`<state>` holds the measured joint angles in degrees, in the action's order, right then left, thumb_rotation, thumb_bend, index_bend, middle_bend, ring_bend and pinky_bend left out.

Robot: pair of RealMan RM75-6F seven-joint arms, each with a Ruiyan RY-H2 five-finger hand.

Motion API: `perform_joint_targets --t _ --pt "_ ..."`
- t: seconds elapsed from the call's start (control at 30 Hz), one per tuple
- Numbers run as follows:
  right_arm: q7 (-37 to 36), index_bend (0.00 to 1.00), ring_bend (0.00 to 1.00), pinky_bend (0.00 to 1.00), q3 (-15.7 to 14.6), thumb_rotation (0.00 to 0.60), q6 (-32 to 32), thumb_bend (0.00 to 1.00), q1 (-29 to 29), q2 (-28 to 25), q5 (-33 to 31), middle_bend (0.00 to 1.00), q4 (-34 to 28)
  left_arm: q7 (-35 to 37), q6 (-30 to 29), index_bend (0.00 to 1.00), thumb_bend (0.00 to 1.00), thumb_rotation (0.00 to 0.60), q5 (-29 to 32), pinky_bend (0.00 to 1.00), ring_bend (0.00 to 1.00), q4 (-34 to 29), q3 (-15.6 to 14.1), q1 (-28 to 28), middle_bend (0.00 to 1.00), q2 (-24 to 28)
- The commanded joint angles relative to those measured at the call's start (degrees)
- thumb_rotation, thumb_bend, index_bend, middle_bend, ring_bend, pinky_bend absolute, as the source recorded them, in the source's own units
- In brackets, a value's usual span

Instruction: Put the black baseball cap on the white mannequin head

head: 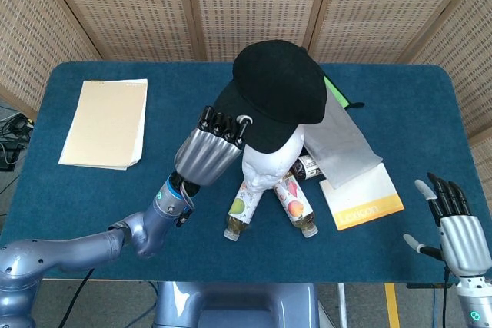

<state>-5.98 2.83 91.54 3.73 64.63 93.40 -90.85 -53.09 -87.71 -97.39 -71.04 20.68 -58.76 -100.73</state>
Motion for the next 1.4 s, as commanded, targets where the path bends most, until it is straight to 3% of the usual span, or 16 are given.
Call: perform_joint_targets --t 0.03,0.37,0.9,1.03,1.4 --pt "-0.1 0.14 0.00 0.00 0.0 0.600 0.1 0.06 0.0 0.0 0.1 0.00 0.0 -2.9 1.6 0.78 0.46 0.600 -0.6 0.70 0.83 -0.9 -0.6 -0.7 0.92 -0.4" --pt "-0.8 0.14 0.00 0.00 0.0 0.600 0.7 0.06 -0.2 -0.4 0.6 0.00 -0.3 -10.2 4.1 0.78 0.45 0.600 -0.9 0.70 0.83 -4.4 -3.0 0.2 0.92 -1.5" --pt "0.0 0.14 0.00 0.00 -0.2 0.600 0.4 0.06 -0.1 -0.2 0.9 0.00 -0.4 -11.0 0.1 0.78 0.46 0.600 -2.1 0.70 0.84 -1.7 -5.1 4.2 0.92 -5.3" --pt "0.3 0.14 0.00 0.00 -0.4 0.600 0.4 0.06 -0.1 -0.1 1.1 0.00 -0.4 -11.2 -0.7 0.78 0.51 0.600 -3.0 0.71 0.84 -0.6 -5.9 5.0 0.92 -6.5" --pt "0.7 0.14 0.00 0.00 -0.5 0.600 0.3 0.06 -0.1 -0.1 1.4 0.00 -0.6 -11.9 -1.1 0.78 0.53 0.600 -3.5 0.72 0.85 0.3 -6.6 6.8 0.93 -9.3"
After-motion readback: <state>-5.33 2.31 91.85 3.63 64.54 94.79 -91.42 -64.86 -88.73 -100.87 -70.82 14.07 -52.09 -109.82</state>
